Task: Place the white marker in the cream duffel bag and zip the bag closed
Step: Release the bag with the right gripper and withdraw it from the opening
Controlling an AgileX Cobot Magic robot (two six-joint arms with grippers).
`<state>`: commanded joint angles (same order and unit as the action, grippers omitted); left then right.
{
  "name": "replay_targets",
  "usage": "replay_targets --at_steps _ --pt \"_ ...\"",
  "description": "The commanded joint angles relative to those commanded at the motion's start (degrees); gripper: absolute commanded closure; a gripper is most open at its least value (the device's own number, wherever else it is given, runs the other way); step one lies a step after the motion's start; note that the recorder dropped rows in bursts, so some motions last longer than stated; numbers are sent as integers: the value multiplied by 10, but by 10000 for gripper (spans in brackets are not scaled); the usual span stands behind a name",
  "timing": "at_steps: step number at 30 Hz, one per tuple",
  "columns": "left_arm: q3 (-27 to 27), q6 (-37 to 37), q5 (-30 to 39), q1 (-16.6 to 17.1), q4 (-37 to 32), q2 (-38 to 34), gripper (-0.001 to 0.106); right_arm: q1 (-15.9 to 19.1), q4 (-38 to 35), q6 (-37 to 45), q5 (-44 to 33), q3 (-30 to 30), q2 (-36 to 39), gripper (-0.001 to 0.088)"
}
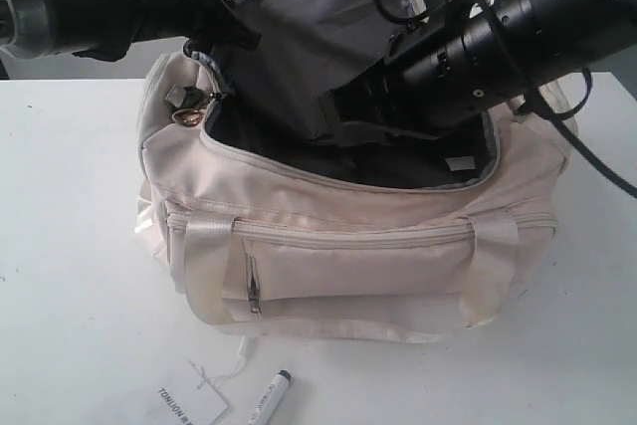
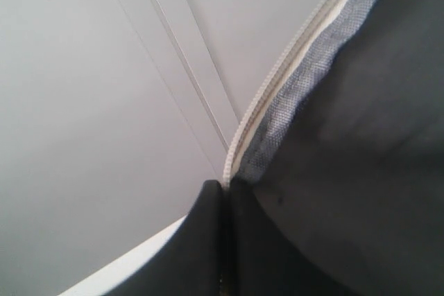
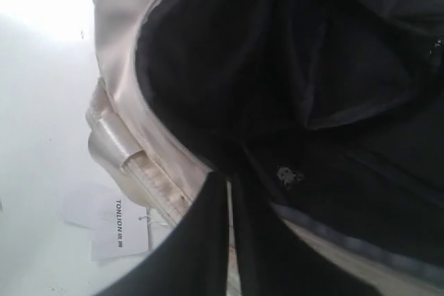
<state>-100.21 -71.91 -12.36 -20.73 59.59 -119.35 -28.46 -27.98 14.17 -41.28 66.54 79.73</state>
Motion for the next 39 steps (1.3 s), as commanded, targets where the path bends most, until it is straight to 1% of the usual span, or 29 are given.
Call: replay_targets --at_steps 4,13,18,25,27,30,36,39 --pt "0 0 0 0 0 0 1053 0 6 -29 -18 0 -12 841" --pt "0 0 0 0 0 0 1053 0 28 -29 -120 0 -18 841" --pt "0 0 0 0 0 0 1053 -1 28 -24 -140 0 -19 841" --pt "0 0 0 0 0 0 1053 -2 18 63 -186 0 -19 841" --pt "0 0 0 0 0 0 1053 -8 19 90 -202 0 -19 851" --pt "0 0 0 0 0 0 1053 -28 19 129 -217 0 -19 868" --pt "0 0 0 0 0 0 1053 -72 21 149 -217 0 -19 868" --pt "0 0 0 0 0 0 1053 -93 21 175 -217 0 -19 868"
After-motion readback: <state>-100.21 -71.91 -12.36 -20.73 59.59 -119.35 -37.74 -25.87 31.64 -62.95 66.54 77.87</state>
